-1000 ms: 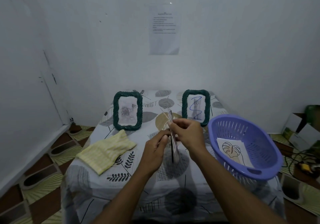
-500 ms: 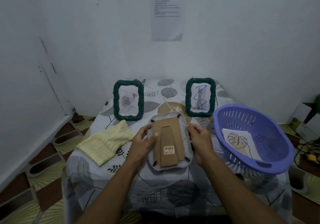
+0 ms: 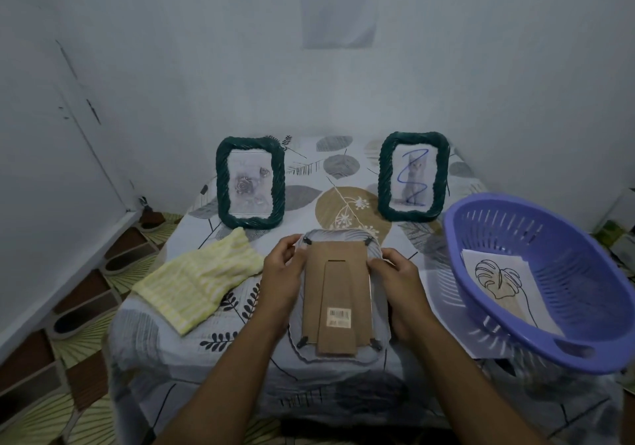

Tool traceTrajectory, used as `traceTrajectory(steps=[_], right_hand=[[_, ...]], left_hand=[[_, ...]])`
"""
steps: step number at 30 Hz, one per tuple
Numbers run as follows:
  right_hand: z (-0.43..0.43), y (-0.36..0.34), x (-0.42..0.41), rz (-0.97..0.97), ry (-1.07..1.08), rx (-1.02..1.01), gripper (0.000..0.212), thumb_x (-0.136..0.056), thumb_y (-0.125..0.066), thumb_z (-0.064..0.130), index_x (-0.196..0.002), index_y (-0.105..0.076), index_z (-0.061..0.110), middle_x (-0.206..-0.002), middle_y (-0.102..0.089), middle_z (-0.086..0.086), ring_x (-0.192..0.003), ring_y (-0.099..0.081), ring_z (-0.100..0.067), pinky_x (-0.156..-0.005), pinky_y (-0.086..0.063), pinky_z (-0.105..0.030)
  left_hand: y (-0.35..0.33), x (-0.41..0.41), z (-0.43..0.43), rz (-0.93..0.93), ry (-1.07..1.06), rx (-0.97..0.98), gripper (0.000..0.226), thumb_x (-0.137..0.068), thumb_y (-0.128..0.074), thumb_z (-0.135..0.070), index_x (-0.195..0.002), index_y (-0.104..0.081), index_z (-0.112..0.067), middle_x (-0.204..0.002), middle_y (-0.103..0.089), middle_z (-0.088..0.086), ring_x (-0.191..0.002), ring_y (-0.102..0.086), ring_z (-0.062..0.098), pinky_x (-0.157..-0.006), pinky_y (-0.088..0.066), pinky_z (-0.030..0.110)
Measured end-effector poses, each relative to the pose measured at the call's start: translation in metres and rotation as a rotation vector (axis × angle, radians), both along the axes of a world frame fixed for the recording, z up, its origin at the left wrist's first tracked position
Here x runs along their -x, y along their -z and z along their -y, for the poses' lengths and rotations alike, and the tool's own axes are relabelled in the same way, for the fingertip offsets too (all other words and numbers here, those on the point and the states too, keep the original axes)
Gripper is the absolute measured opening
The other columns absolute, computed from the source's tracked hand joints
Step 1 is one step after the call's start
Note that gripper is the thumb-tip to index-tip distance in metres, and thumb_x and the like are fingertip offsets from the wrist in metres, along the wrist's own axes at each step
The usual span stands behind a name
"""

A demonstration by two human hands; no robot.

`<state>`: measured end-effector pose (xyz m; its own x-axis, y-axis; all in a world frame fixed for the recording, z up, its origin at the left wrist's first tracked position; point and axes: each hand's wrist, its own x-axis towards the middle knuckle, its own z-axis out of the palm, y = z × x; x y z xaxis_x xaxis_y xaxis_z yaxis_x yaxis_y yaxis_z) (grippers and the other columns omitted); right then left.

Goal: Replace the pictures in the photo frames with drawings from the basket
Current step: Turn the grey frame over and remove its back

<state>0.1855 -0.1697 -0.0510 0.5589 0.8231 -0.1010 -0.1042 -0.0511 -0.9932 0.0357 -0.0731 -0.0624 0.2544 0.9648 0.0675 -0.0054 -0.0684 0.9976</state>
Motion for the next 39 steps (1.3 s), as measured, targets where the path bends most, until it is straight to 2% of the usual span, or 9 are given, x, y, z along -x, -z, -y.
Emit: traceTrajectory(steps=[3, 6, 11, 15, 20, 26, 30, 34, 39], right_hand=[[0.001, -0.005, -0.001, -0.018, -0.023, -0.036, 0.025, -0.093, -0.055, 0.01, -0.073, -0.065, 0.022, -0.066, -0.065, 0.003, -0.064, -0.06, -0.013, -0.06, -0.046, -0.027], [0.002, -0.009, -0.002, -0.057, -0.026, -0.057, 0.014, -0.095, -0.056, 0.014, -0.091, -0.069, 0.014, -0.077, -0.071, -0.001, -0.069, -0.066, -0.014, -0.061, -0.052, -0.026], [0.002, -0.013, -0.002, -0.083, 0.006, -0.046, 0.016, -0.095, -0.056, 0.016, -0.096, -0.072, 0.014, -0.088, -0.075, -0.006, -0.078, -0.07, -0.018, -0.066, -0.054, -0.029], [0.0, -0.014, -0.002, -0.072, 0.046, -0.046, 0.015, -0.094, -0.058, 0.019, -0.096, -0.071, 0.013, -0.088, -0.074, -0.006, -0.08, -0.069, -0.019, -0.064, -0.053, -0.027], [-0.004, -0.02, -0.003, -0.141, 0.114, -0.059, 0.016, -0.094, -0.06, 0.021, -0.084, -0.064, 0.009, -0.064, -0.061, 0.004, -0.066, -0.059, -0.015, -0.057, -0.048, -0.021], [-0.014, -0.027, -0.012, -0.233, 0.214, -0.091, 0.033, -0.092, -0.062, 0.025, -0.104, -0.06, -0.006, -0.091, -0.066, -0.021, -0.081, -0.062, -0.027, -0.074, -0.051, -0.038], [-0.02, -0.028, -0.016, -0.228, 0.166, -0.076, 0.02, -0.093, -0.06, 0.028, -0.094, -0.065, 0.008, -0.091, -0.069, -0.016, -0.083, -0.063, -0.028, -0.078, -0.051, -0.043], [-0.008, -0.022, -0.007, -0.196, 0.045, -0.037, 0.017, -0.097, -0.054, 0.017, -0.108, -0.065, 0.011, -0.099, -0.074, -0.011, -0.085, -0.071, -0.024, -0.068, -0.057, -0.034], [0.007, -0.016, 0.006, -0.181, -0.159, 0.021, 0.024, -0.099, -0.048, 0.01, -0.118, -0.059, 0.018, -0.107, -0.072, -0.012, -0.095, -0.071, -0.032, -0.078, -0.058, -0.052]], left_hand=[[-0.008, -0.004, 0.0, 0.011, 0.031, -0.044, 0.012, -0.096, -0.056, -0.018, -0.104, -0.064, -0.014, -0.099, -0.069, 0.0, -0.092, -0.063, 0.012, -0.074, -0.052, 0.02], [-0.01, -0.01, 0.001, -0.011, 0.085, -0.082, 0.015, -0.097, -0.054, -0.018, -0.098, -0.066, -0.01, -0.093, -0.069, 0.007, -0.083, -0.062, 0.013, -0.072, -0.051, 0.032], [-0.011, -0.017, 0.003, -0.047, 0.061, -0.166, 0.023, -0.096, -0.053, -0.022, -0.082, -0.058, -0.005, -0.073, -0.056, 0.004, -0.066, -0.049, 0.012, -0.062, -0.04, 0.034], [-0.015, -0.016, 0.004, -0.02, 0.065, -0.172, 0.023, -0.096, -0.053, -0.024, -0.083, -0.056, -0.005, -0.075, -0.055, 0.005, -0.069, -0.048, 0.012, -0.063, -0.038, 0.033], [-0.021, -0.011, 0.013, 0.045, 0.173, -0.053, 0.016, -0.098, -0.052, -0.019, -0.102, -0.066, -0.013, -0.094, -0.072, 0.003, -0.085, -0.066, 0.012, -0.073, -0.053, 0.03], [-0.016, -0.001, 0.016, 0.084, 0.417, 0.227, 0.03, -0.097, -0.049, -0.007, -0.121, -0.057, -0.023, -0.109, -0.071, 0.012, -0.1, -0.068, 0.032, -0.086, -0.055, 0.049], [-0.013, 0.0, 0.009, 0.178, 0.36, 0.189, 0.032, -0.095, -0.054, -0.01, -0.126, -0.054, -0.018, -0.117, -0.069, 0.011, -0.107, -0.066, 0.031, -0.092, -0.052, 0.052], [-0.017, -0.002, 0.004, 0.281, 0.216, 0.128, 0.034, -0.092, -0.058, -0.017, -0.125, -0.054, -0.024, -0.12, -0.068, 0.008, -0.106, -0.067, 0.027, -0.087, -0.056, 0.048], [-0.026, 0.0, 0.005, 0.371, 0.195, 0.109, 0.036, -0.097, -0.051, -0.017, -0.132, -0.05, -0.024, -0.122, -0.067, 0.005, -0.11, -0.065, 0.026, -0.087, -0.056, 0.044]])
